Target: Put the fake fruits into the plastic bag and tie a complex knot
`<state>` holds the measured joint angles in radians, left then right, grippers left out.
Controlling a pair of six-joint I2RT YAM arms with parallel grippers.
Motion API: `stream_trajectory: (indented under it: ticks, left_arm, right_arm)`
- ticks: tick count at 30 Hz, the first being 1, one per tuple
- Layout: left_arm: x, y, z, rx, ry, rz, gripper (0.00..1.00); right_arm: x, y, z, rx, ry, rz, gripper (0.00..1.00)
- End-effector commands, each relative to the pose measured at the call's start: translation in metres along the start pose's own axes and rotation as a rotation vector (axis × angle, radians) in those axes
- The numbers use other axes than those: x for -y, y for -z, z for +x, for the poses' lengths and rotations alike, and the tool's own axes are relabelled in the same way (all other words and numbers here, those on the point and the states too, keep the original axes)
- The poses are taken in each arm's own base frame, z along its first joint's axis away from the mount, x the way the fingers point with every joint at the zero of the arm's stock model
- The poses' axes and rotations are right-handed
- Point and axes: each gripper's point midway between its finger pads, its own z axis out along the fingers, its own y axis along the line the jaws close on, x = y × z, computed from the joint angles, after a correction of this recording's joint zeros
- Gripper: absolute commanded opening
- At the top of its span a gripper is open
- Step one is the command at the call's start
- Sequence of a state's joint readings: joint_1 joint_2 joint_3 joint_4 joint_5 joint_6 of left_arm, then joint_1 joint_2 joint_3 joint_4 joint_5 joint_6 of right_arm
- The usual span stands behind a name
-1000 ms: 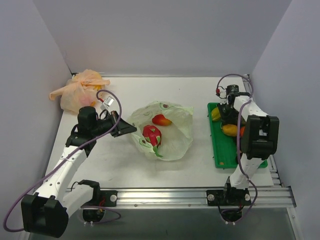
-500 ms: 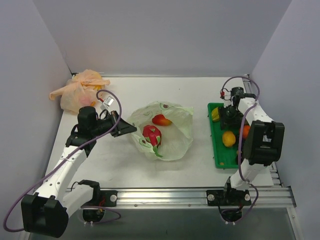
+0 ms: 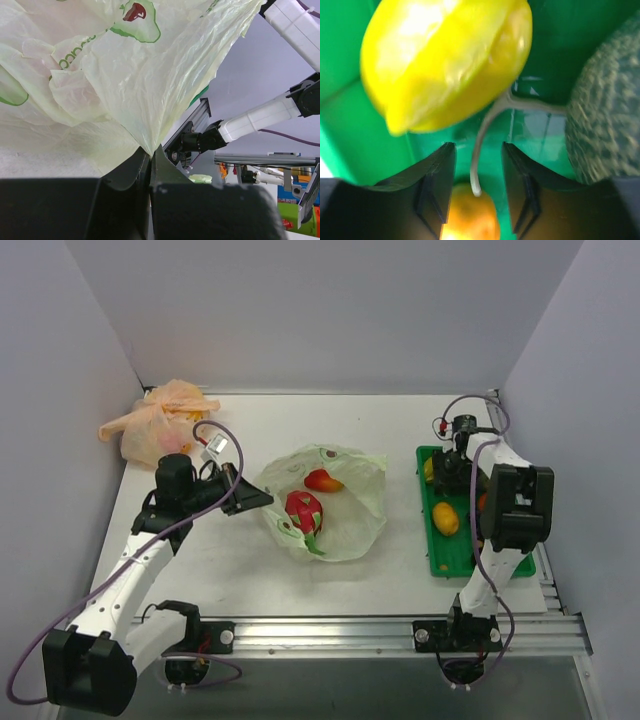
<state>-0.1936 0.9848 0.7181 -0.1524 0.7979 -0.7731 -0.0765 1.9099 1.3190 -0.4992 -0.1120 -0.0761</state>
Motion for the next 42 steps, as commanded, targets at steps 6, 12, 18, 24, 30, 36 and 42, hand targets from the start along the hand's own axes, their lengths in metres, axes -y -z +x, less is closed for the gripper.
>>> stream_trajectory:
  ticks: [6,12,18,24,30,36,42]
  left_arm:
    - [0.006,0.002,-0.009,0.027,-0.058,0.024,0.08]
    - [0.008,0.005,-0.011,0.028,-0.062,0.019,0.08]
    - [0.012,0.007,-0.013,0.037,-0.059,0.024,0.09]
    - [0.011,0.006,-0.015,0.035,-0.056,0.025,0.09]
    - [0.015,0.006,-0.019,0.048,-0.062,0.033,0.09]
    - [0.017,0.006,-0.019,0.050,-0.069,0.035,0.09]
    - [0.016,0.006,-0.019,0.049,-0.068,0.034,0.09]
  right_arm:
    - [-0.004,-0.008,-0.013,0.021,-0.044,-0.006,0.11]
    - [-0.013,0.038,0.004,0.085,-0.055,-0.070,0.00]
    - [-0.018,0.112,0.003,0.272,-0.030,-0.114,0.00]
    - [-0.011,0.162,-0.004,0.417,0.001,-0.088,0.00]
    - [-0.009,0.199,-0.005,0.511,0.004,-0.099,0.00]
    - [-0.028,0.250,0.002,0.627,0.068,-0.174,0.00]
    - [-0.074,0.306,0.031,0.709,0.184,-0.396,0.00]
